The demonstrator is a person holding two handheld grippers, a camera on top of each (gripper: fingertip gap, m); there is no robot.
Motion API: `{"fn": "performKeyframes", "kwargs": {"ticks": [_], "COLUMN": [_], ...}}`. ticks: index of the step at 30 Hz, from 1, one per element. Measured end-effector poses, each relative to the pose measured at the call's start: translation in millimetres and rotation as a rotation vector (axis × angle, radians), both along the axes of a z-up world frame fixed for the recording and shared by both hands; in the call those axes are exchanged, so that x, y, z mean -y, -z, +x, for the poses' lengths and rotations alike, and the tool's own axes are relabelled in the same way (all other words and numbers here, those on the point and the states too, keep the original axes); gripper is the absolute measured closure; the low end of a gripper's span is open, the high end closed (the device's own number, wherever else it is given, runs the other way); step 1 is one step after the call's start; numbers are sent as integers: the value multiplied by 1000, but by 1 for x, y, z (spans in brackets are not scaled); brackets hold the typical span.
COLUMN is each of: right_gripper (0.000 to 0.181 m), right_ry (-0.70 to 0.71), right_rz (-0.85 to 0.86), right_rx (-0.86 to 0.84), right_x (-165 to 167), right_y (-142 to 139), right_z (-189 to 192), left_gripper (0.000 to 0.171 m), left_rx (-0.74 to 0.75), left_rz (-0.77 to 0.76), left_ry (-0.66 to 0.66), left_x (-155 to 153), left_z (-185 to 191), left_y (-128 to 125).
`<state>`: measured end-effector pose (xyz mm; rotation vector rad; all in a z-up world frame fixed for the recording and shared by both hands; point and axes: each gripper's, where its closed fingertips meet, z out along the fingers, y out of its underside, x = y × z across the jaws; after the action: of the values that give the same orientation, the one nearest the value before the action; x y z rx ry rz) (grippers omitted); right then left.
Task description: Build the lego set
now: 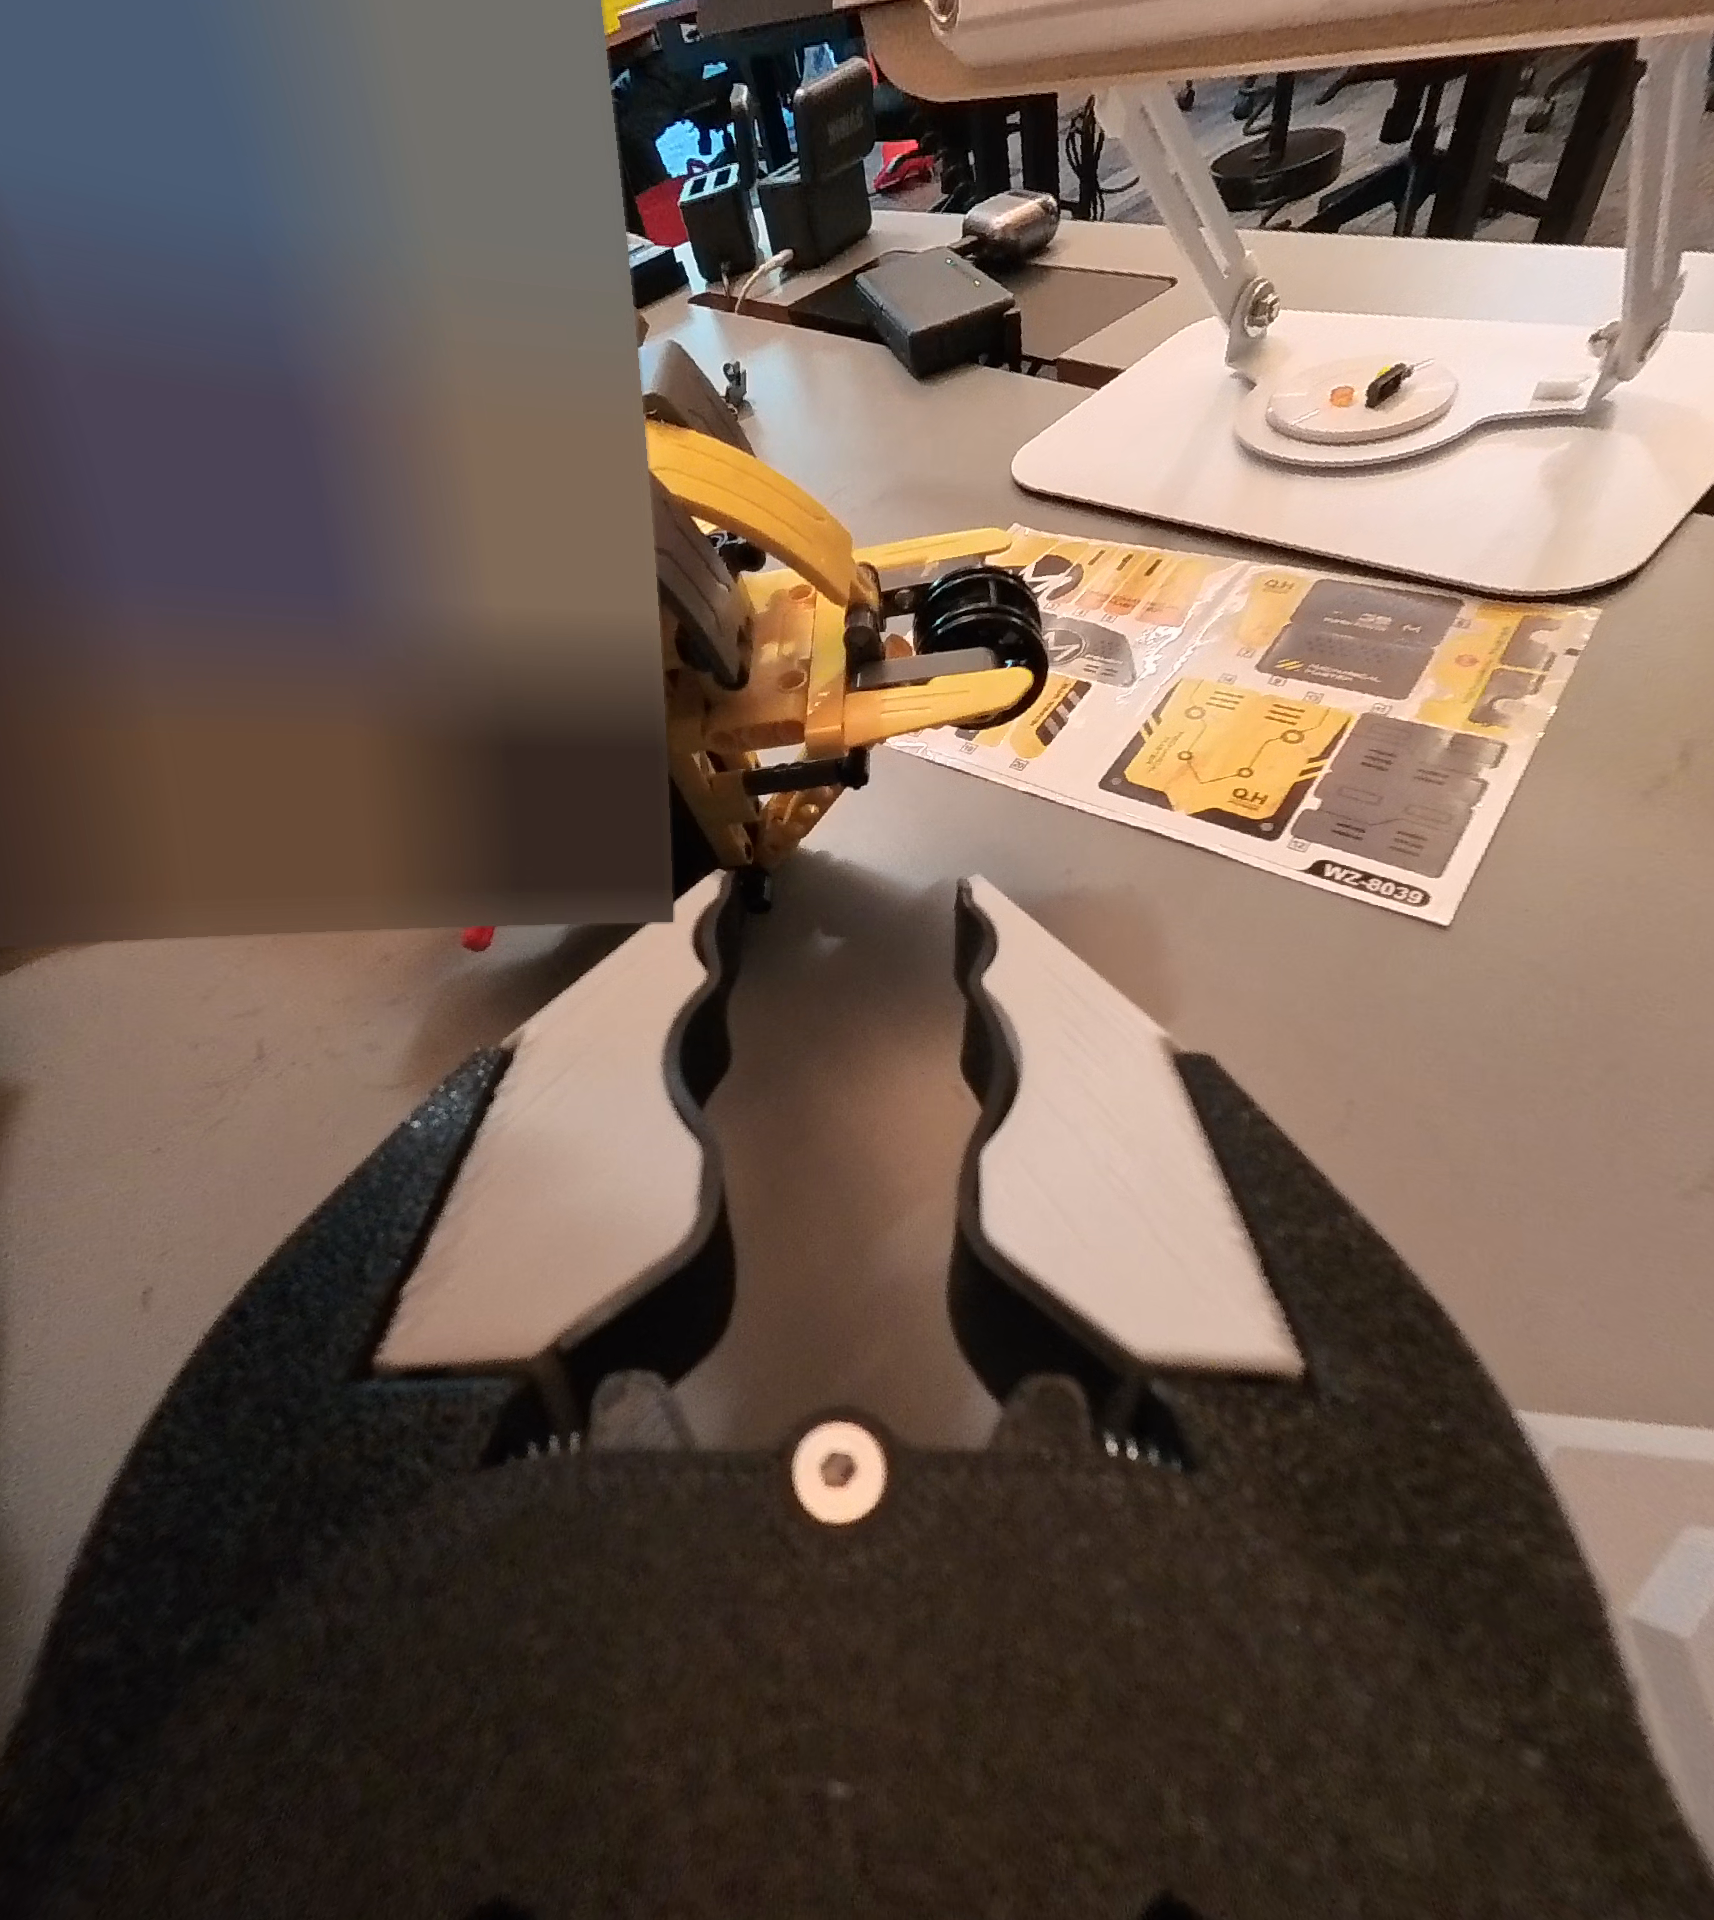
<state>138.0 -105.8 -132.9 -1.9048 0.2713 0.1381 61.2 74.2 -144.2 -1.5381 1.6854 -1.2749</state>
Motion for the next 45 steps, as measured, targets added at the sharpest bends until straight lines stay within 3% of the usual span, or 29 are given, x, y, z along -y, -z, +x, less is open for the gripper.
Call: {"fn": "performKeyframes", "kwargs": {"ticks": [13,18,31,45], "right_gripper": [140,135,136,138], "right_ry": [-5,-10,-44,-42], "right_rz": [-7,-4,8,42], "right_rx": [11,17,61,12], "right_x": [-1,-1,-1,1], "right_y": [1,0,-4,-9], "right_z": [-1,-2,-12,-10], "left_gripper": [90,79,80,81], "left_rx": [2,32,56,61], "left_rz": [21,21,-107,-108], "left_ry": [5,-4,15,-17], "left_x": [2,0,6,4], "left_z": [0,-2,-4,-3], "left_y": [0,-4,-12,-12]}}
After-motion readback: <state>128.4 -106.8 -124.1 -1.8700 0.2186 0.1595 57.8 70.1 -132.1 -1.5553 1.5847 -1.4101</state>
